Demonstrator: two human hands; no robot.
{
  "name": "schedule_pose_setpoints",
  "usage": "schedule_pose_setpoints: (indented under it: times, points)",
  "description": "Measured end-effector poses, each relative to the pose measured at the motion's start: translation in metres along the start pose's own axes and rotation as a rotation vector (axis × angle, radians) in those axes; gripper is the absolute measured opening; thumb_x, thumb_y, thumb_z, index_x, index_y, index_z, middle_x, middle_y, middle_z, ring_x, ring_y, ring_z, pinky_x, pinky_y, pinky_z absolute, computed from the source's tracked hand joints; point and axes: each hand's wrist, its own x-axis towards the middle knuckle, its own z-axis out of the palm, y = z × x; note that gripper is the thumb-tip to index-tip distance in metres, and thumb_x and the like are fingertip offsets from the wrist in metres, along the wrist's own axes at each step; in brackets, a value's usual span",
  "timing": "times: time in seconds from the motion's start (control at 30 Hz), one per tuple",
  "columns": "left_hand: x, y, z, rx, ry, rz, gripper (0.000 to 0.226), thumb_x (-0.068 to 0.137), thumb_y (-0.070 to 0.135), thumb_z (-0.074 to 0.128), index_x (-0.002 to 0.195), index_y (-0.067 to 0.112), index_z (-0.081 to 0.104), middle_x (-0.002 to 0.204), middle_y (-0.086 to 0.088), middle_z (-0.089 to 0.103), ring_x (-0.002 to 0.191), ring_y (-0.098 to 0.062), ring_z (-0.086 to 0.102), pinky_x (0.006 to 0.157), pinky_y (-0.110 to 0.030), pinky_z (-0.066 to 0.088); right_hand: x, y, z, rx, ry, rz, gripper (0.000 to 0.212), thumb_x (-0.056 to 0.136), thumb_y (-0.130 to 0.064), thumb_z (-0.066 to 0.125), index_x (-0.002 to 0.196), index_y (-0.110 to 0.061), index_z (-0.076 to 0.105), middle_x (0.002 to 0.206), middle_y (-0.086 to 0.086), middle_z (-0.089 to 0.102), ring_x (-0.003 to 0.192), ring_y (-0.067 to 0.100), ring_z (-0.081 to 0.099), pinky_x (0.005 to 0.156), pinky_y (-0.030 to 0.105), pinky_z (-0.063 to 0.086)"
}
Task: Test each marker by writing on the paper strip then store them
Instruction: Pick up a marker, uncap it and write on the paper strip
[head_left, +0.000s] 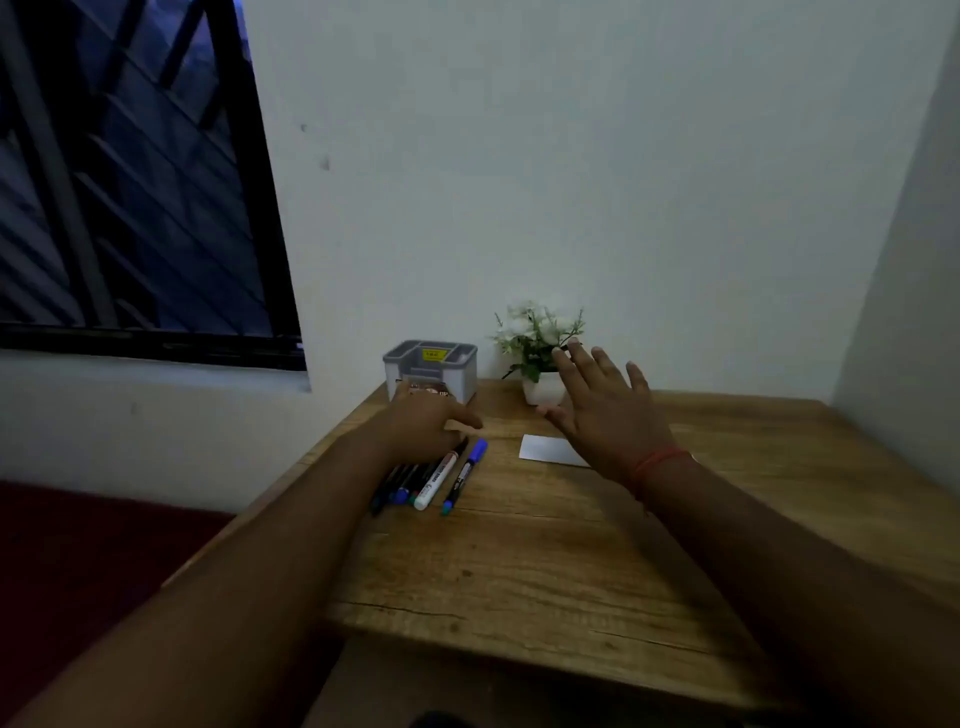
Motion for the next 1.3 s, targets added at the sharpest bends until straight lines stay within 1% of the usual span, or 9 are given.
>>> schedule_pose_setpoints:
  times: [0.17,0.37,0.53,0.7,0.8,0.97,1.1,1.2,1.3]
  points:
    - [0.010,0.009,-0.005,-0.011,-0.188,0.146,0.038,0.085,0.018,0.058,0.117,0.037,0.067,0.125,0.007,0.064,0.111,-0.013,0.057,0.102,-0.042,0.040,-0.002,0.004,0.006,-0.008,0.027,-0.054,0.085,0.089,-0.070,-0.006,0.158,-0.024,0.012,0.167,0.002,0.016,0.152,0.023,0.020,0.120,0.051,0.025]
    - [0.034,0.017,0.000,0.216,-0.364,0.216,0.040,0.082,0.012,0.062,0.110,0.040,0.066,0.122,0.012,0.062,0.113,-0.009,0.053,0.117,-0.054,0.013,0.004,0.013,0.010,0.046,0.019,-0.111,0.085,0.089,-0.071,-0.005,0.158,-0.024,0.013,0.166,0.001,0.019,0.151,0.020,0.024,0.120,0.047,0.025]
    - [0.049,0.015,0.007,0.206,-0.423,0.241,0.039,0.081,0.005,0.065,0.105,0.035,0.066,0.125,0.008,0.057,0.111,-0.016,0.053,0.098,-0.042,0.047,0.007,0.018,0.011,0.126,0.023,-0.129,0.076,0.095,-0.065,0.012,0.158,-0.024,0.012,0.166,-0.001,0.019,0.149,0.015,0.028,0.122,0.043,0.022]
    - [0.059,0.006,0.011,0.171,-0.437,0.320,0.037,0.079,0.009,0.070,0.105,0.035,0.064,0.117,0.012,0.056,0.110,-0.012,0.051,0.095,-0.041,0.047,0.002,0.025,0.015,0.192,0.037,-0.135,0.075,0.095,-0.065,0.015,0.157,-0.023,0.018,0.163,0.000,0.028,0.146,0.016,0.034,0.120,0.041,0.024]
    - [0.057,0.007,0.001,0.080,-0.463,0.279,0.028,0.084,0.017,0.070,0.106,0.034,0.066,0.116,0.015,0.059,0.110,-0.006,0.051,0.097,-0.035,0.045,0.000,0.034,0.017,0.215,0.108,-0.125,0.061,0.100,-0.047,0.041,0.153,-0.020,0.030,0.152,0.003,0.046,0.135,0.020,0.048,0.113,0.039,0.034]
    - [0.054,0.026,-0.018,-0.232,-0.261,0.262,0.022,0.091,0.018,0.063,0.100,0.038,0.062,0.101,0.020,0.062,0.095,0.008,0.054,0.074,-0.006,0.037,-0.001,0.042,0.020,0.460,0.100,-0.101,0.053,0.089,-0.005,0.060,0.137,-0.024,0.051,0.118,-0.006,0.065,0.108,0.010,0.057,0.096,0.029,0.049]
    - [0.047,0.047,0.004,-0.388,0.010,0.262,0.014,0.096,0.018,0.055,0.099,0.029,0.064,0.085,0.011,0.065,0.081,-0.001,0.060,0.064,-0.011,0.041,-0.012,0.035,0.022,0.746,0.000,-0.141,0.042,0.091,-0.023,0.069,0.130,-0.032,0.057,0.100,-0.017,0.063,0.093,0.001,0.059,0.079,0.015,0.049]
    - [0.040,0.053,0.018,-0.426,0.091,0.303,0.012,0.098,0.019,0.051,0.098,0.025,0.062,0.080,0.014,0.062,0.078,-0.001,0.059,0.064,-0.011,0.041,-0.017,0.025,0.015,1.165,-0.018,-0.046,0.028,0.091,-0.022,0.067,0.119,-0.026,0.067,0.099,-0.007,0.071,0.090,0.010,0.068,0.076,0.024,0.057]
    - [0.040,0.057,0.025,-0.433,0.107,0.349,0.016,0.100,0.022,0.048,0.101,0.018,0.063,0.079,0.014,0.061,0.076,-0.002,0.060,0.064,-0.009,0.041,-0.019,0.018,0.009,1.341,0.037,0.053,0.015,0.092,-0.014,0.065,0.105,-0.011,0.072,0.089,0.002,0.075,0.075,0.012,0.071,0.066,0.027,0.059]
